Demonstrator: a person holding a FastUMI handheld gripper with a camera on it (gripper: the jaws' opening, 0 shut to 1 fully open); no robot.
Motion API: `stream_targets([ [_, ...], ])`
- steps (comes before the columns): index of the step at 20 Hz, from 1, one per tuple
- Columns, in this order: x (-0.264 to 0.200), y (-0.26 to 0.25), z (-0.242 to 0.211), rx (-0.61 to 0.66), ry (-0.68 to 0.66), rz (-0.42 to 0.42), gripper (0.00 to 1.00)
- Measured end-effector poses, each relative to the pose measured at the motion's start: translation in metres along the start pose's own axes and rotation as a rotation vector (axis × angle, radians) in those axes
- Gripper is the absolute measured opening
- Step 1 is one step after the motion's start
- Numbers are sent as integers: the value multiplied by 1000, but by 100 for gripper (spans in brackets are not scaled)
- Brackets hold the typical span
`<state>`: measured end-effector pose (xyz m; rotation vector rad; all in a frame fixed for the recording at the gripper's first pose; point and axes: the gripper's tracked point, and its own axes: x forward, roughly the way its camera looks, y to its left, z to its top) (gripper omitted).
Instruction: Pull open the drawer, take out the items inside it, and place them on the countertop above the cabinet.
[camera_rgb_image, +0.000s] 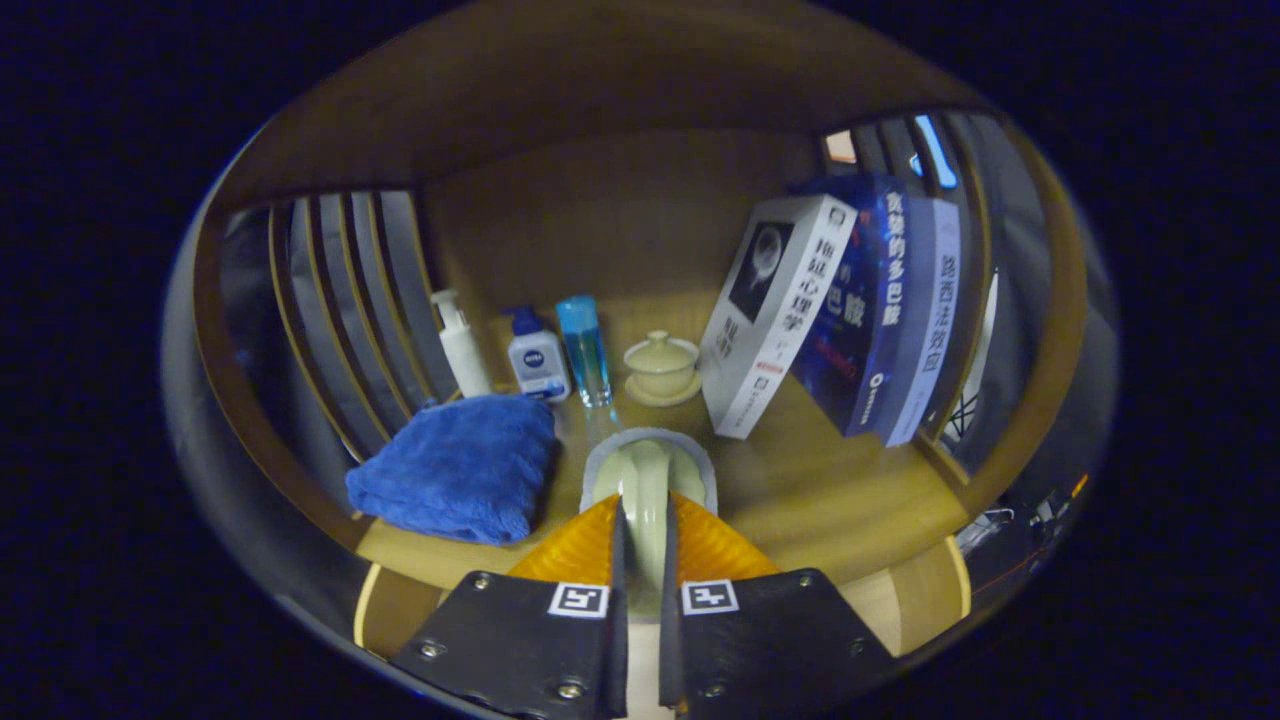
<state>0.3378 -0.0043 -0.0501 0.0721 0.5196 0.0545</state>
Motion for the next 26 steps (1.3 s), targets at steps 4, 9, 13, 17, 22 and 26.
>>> stream_targets([
  [4,29,4,-3,73,-16,-1,13],
  [9,53,4,11,178,-116,32,15],
  [13,58,6,13,194,-151,12,15],
  [17,49,9,7,107,-177,26,46],
  [22,2,-8,0,30,-207,-59,98],
  [26,-63,-4,-10,56,-283,-25,97],
])
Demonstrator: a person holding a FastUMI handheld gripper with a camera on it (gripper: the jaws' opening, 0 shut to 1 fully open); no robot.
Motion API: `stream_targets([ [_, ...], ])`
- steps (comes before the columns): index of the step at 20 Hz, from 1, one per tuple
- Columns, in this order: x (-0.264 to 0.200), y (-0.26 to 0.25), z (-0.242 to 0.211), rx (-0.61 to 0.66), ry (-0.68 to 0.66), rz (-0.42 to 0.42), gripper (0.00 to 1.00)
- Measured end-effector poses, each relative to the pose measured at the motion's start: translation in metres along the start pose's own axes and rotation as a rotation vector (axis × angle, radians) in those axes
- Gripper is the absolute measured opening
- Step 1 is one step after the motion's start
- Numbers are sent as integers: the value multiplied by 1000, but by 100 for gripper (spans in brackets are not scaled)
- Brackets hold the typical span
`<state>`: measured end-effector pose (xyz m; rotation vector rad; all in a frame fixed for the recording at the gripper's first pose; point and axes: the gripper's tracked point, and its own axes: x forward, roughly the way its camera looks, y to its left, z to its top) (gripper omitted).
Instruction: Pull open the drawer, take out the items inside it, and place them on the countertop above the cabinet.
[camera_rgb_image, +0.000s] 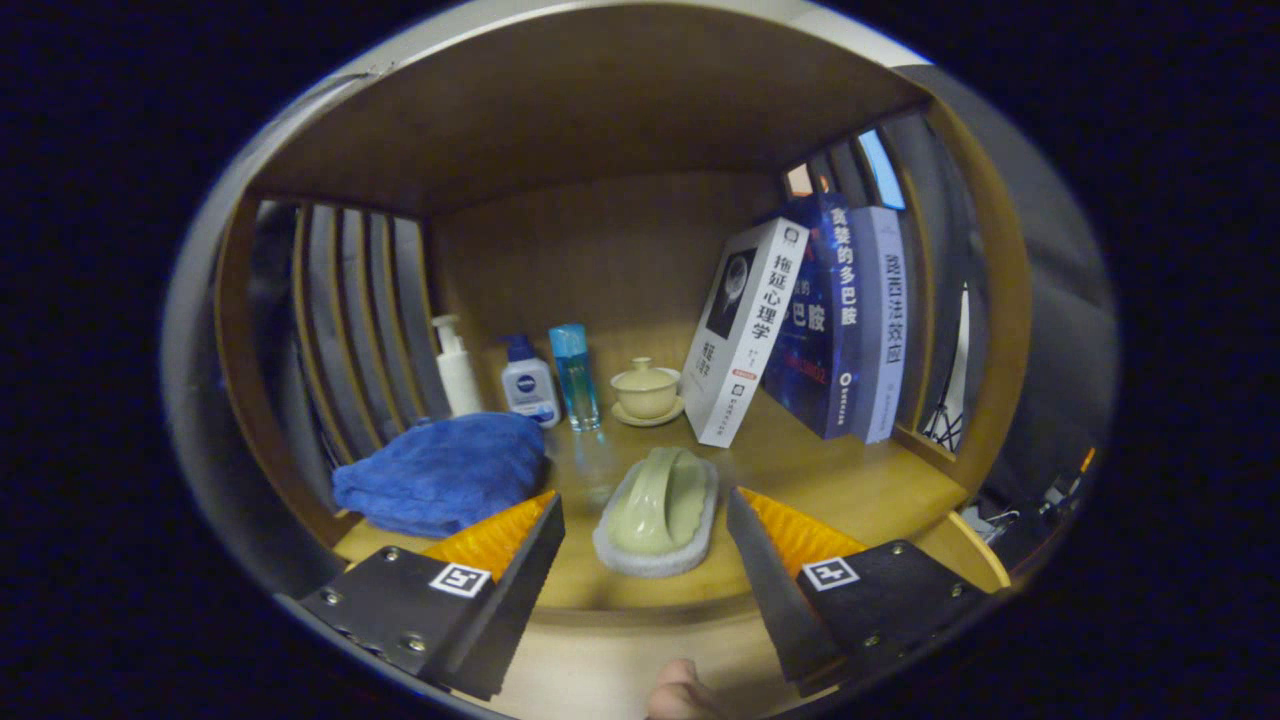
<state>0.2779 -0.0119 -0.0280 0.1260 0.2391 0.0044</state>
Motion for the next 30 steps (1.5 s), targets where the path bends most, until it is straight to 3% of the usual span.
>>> stream_targets([
  [8,-144,6,10,-8,-97,58,99],
  [15,-236,20,-50,-90,-128,80,99],
  [20,-257,22,-104,-105,-160,77,99],
  [25,-245,18,-166,-102,-110,95,99],
  [30,-232,0,-195,-89,-81,73,99],
])
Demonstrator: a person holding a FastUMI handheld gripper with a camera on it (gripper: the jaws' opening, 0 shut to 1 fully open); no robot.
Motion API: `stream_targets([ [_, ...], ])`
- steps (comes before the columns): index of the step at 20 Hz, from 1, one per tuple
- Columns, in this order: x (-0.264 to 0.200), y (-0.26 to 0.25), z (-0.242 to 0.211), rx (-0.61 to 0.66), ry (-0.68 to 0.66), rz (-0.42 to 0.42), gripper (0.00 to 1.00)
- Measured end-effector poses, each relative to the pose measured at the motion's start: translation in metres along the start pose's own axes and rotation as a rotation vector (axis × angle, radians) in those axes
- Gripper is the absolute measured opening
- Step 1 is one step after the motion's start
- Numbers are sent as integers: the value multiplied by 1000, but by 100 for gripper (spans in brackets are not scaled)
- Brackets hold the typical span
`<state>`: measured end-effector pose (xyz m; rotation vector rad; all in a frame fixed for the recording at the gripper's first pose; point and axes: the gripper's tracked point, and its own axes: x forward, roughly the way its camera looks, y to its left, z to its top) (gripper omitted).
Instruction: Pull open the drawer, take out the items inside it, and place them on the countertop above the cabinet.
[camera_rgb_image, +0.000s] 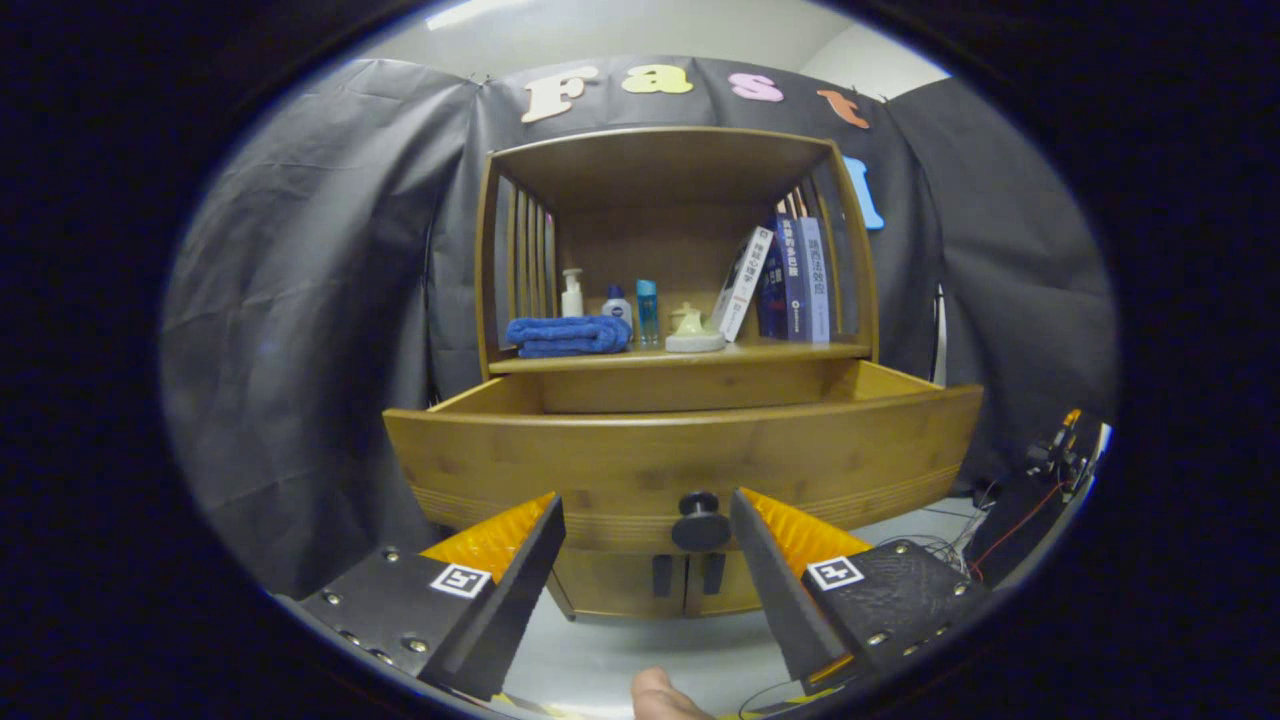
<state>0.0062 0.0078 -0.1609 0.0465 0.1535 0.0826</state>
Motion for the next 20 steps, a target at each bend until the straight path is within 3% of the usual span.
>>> stream_targets([
  [14,47,-8,-32,-33,-2,-2,99],
  [20,69,-23,-31,-61,-25,-68,97],
])
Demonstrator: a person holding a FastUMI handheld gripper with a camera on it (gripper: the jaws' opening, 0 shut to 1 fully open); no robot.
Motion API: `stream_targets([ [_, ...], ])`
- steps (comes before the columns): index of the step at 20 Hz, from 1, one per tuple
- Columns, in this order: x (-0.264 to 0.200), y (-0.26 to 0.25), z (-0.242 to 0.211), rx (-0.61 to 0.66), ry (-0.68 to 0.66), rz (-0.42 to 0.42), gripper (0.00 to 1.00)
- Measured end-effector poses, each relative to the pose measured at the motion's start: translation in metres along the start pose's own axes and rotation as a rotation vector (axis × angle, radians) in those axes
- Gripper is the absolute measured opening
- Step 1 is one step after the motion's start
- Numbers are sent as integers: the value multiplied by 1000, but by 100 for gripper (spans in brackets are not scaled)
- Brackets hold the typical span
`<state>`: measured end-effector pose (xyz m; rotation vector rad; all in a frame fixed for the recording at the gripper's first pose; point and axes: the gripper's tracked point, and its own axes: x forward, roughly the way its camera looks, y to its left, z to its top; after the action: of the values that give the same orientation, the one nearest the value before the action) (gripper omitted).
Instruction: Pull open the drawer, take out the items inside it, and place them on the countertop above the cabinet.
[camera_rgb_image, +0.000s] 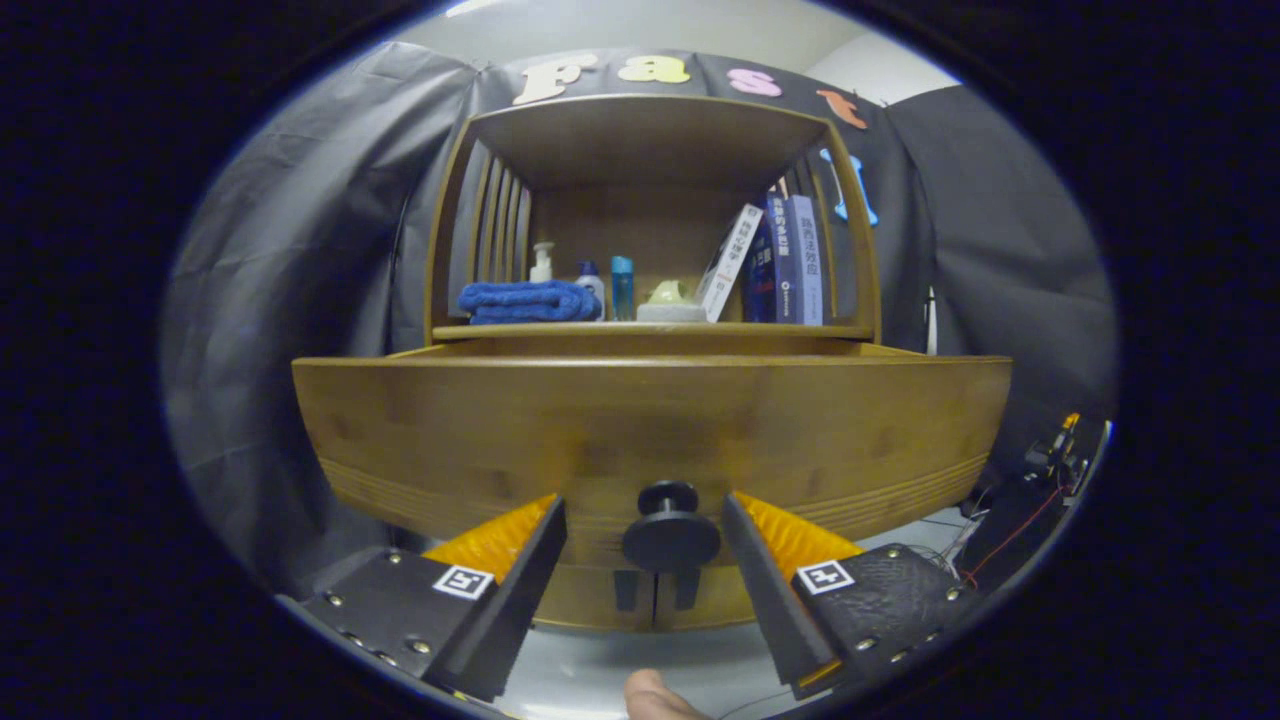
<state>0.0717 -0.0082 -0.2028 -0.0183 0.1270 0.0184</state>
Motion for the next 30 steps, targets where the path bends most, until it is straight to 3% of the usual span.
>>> stream_targets([
  [16,103,2,19,-27,8,28,97],
  [30,141,8,22,-34,4,9,97],
])
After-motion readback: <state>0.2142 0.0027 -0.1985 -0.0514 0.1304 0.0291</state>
